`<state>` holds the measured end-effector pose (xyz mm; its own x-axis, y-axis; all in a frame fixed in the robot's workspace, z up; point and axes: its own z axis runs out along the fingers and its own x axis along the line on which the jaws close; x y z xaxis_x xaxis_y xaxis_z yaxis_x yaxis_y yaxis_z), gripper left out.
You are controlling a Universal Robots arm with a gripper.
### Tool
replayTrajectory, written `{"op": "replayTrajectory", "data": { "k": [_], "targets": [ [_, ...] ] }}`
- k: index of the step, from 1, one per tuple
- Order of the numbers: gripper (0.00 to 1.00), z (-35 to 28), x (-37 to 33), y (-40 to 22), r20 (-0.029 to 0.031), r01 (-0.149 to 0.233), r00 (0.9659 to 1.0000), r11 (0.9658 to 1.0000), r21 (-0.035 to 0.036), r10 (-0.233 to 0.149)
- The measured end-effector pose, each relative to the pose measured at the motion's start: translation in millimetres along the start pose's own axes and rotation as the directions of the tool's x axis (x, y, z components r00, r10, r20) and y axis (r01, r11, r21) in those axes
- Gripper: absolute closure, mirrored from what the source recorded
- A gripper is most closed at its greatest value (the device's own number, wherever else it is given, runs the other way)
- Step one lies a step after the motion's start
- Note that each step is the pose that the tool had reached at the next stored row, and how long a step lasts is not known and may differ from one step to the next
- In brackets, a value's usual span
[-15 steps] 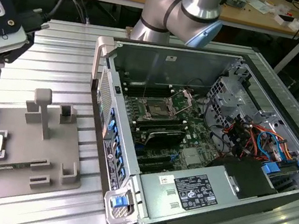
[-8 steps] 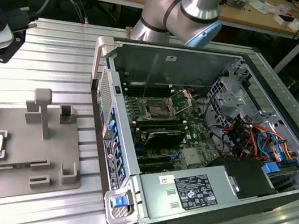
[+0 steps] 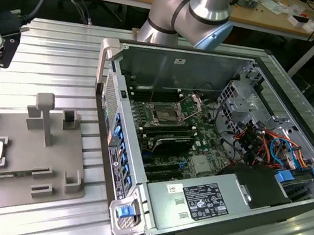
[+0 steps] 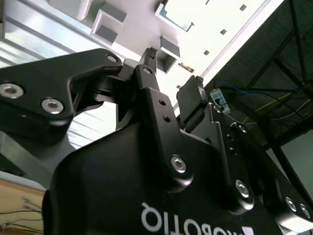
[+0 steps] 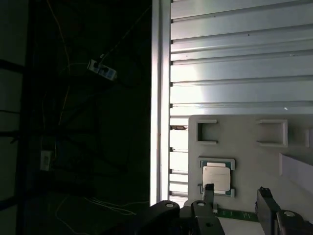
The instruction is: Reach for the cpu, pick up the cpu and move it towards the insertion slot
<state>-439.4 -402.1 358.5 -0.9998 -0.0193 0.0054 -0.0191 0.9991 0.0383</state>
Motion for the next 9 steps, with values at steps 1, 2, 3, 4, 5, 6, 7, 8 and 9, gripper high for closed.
{"op": "replayTrajectory", "data": {
  "k": [1, 2, 3, 4, 5, 6, 7, 8, 9],
  "targets": [
    [0.55, 1.4, 1.4, -0.3, 0.0, 0.0, 1.0, 1.0, -0.0001, 0.0],
    [0.53, 3.3, 1.9, -1.0, -0.0006, 0.001, 1.0, 1.0, -0.0001, -0.001],
    [0.47, 7.0, 2.5, -2.5, -0.0012, 0.004, 1.0, 1.0, -0.0001, -0.004],
    [0.47, 8.9, 2.8, -3.1, -0.0014, 0.006, 1.0, 1.0, -0.0001, -0.006],
    [0.47, 10.8, 3.2, -3.9, -0.0018, 0.008, 1.0, 1.0, 0.0, -0.008],
    [0.47, 14.7, 4.3, -5.2, -0.0024, 0.011, 0.9999, 0.9999, 0.0, -0.011],
    [0.47, 16.5, 4.7, -6.0, -0.0028, 0.012, 0.9999, 0.9999, -0.0001, -0.012],
    [0.47, 18.2, 5.5, -6.8, -0.0035, 0.013, 0.9999, 0.9999, 0.0, -0.013],
    [0.47, 20.8, 6.6, -7.8, -0.0042, 0.014, 0.9999, 0.9999, 0.0, -0.014]
  ]
}}
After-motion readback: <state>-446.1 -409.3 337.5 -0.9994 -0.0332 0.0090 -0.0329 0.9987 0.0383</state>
